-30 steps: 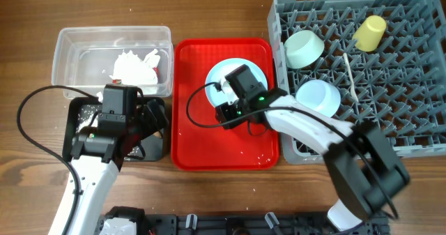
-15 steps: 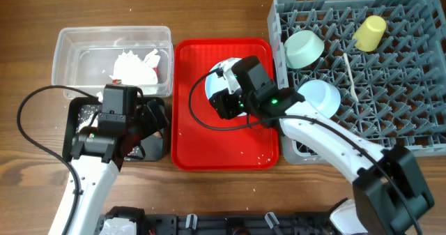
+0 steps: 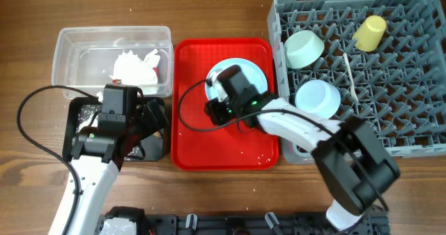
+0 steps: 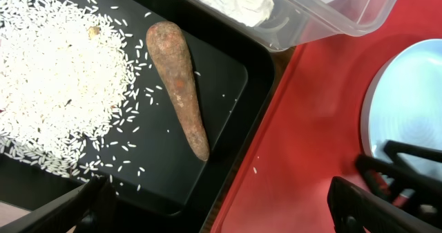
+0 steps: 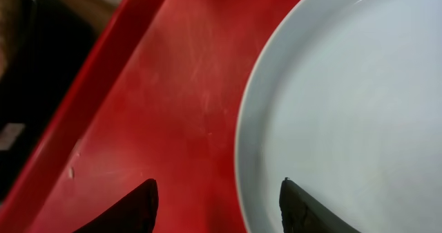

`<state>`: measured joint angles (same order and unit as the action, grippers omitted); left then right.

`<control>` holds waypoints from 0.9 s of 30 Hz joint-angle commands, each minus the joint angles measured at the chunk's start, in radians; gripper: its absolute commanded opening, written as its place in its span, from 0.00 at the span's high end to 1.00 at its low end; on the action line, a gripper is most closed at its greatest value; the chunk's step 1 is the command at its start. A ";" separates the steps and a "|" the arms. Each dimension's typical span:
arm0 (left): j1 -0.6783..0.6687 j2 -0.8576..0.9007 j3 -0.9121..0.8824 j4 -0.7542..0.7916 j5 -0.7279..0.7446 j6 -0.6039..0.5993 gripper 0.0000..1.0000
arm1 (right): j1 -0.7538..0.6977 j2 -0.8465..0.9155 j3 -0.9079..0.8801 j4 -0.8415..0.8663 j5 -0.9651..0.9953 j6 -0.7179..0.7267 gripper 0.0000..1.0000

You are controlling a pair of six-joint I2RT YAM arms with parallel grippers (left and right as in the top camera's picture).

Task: Sort waste into correct bins and load items into the dishwasher rack
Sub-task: 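Lift the light blue plate with the right gripper and carry it to the rack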

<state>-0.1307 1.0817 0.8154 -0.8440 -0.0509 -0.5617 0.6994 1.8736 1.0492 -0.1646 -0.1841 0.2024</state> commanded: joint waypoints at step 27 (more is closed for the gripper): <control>0.006 0.001 0.000 0.003 0.008 0.005 0.00 | 0.054 -0.378 0.004 -0.045 0.183 -0.020 0.96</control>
<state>-0.1307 1.0817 0.8154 -0.8440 -0.0509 -0.5617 0.7624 1.6733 1.0473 -0.1894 0.0433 0.1558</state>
